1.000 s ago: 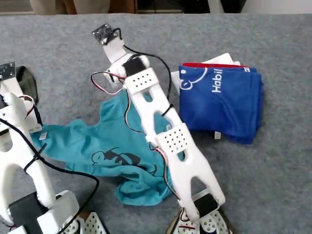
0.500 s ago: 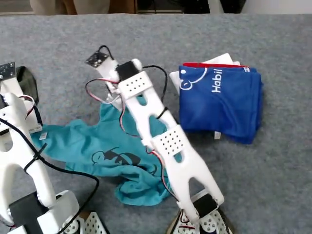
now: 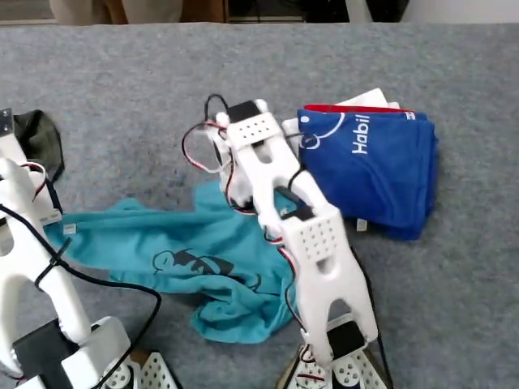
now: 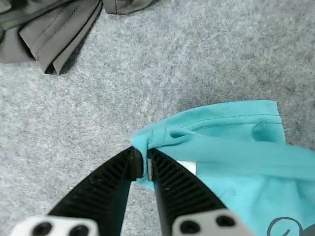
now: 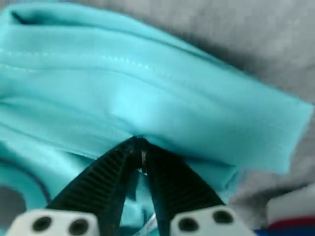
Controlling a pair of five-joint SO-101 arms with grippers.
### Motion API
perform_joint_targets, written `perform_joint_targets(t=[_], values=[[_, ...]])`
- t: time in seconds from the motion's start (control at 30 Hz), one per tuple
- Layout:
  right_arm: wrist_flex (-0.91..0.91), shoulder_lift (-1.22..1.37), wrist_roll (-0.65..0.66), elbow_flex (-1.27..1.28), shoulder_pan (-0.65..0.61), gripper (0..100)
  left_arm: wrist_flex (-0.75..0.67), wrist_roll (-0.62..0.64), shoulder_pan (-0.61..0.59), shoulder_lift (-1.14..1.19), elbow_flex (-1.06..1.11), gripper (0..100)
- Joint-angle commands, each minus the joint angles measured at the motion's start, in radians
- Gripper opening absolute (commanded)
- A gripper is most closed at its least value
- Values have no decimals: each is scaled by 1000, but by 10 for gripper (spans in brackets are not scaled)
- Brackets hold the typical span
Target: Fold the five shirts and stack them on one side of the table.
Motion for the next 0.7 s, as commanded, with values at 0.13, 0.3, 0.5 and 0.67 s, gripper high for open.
perform_joint_targets(t=[0.13, 0.3, 0.5, 0.67], values=[[-135, -257, 15, 81, 10, 5, -8, 0, 31, -18, -14, 18], [-80, -263, 17, -104, 12, 75, -5, 0, 21, -18, -8, 18], [-107, -234, 17, -211, 19, 148, -2, 0, 21, -25, -6, 18], [-210, -97, 14, -213, 21, 151, -2, 0, 20, -27, -6, 18]])
